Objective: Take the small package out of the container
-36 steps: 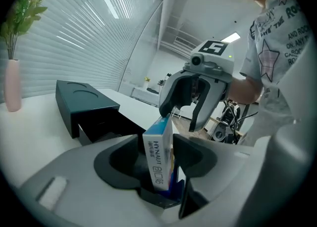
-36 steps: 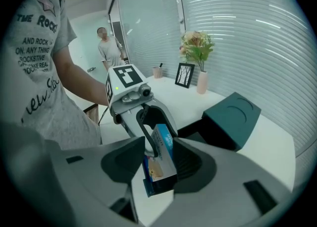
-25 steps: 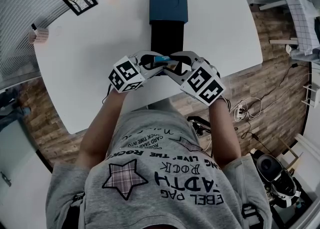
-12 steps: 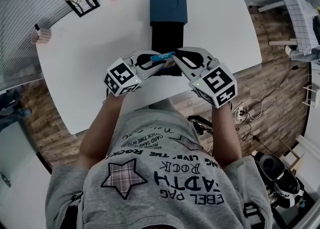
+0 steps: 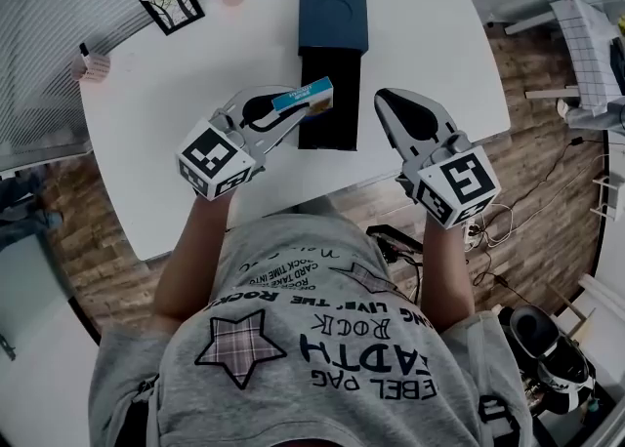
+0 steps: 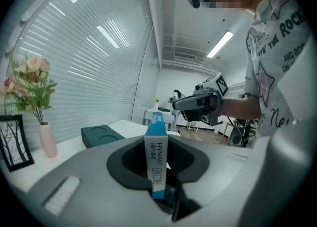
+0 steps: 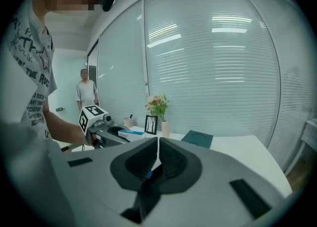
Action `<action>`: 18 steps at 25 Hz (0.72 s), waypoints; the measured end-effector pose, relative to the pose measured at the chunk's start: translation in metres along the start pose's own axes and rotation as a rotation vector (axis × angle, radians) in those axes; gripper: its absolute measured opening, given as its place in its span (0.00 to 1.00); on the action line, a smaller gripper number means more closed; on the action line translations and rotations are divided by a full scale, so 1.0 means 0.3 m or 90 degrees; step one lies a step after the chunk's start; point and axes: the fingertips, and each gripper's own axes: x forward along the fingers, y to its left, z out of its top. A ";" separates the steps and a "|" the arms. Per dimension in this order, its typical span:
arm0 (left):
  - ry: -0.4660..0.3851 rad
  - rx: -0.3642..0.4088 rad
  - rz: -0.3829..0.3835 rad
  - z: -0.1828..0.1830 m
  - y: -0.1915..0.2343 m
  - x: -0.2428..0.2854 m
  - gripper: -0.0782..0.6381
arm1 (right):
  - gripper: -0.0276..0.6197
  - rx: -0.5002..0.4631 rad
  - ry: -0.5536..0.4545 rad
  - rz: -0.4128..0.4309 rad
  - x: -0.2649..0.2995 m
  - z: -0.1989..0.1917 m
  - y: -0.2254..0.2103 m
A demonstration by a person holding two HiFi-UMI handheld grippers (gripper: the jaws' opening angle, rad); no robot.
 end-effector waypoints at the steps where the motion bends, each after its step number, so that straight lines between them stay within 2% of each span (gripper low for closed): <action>1: -0.002 0.005 0.008 0.014 0.007 -0.014 0.23 | 0.08 0.001 -0.007 -0.008 -0.013 0.012 -0.006; 10: -0.028 0.037 0.093 0.137 0.052 -0.152 0.23 | 0.08 -0.004 -0.073 -0.085 -0.127 0.094 -0.032; 18: -0.092 0.094 0.180 0.309 0.044 -0.273 0.23 | 0.08 -0.050 -0.135 -0.158 -0.224 0.181 -0.019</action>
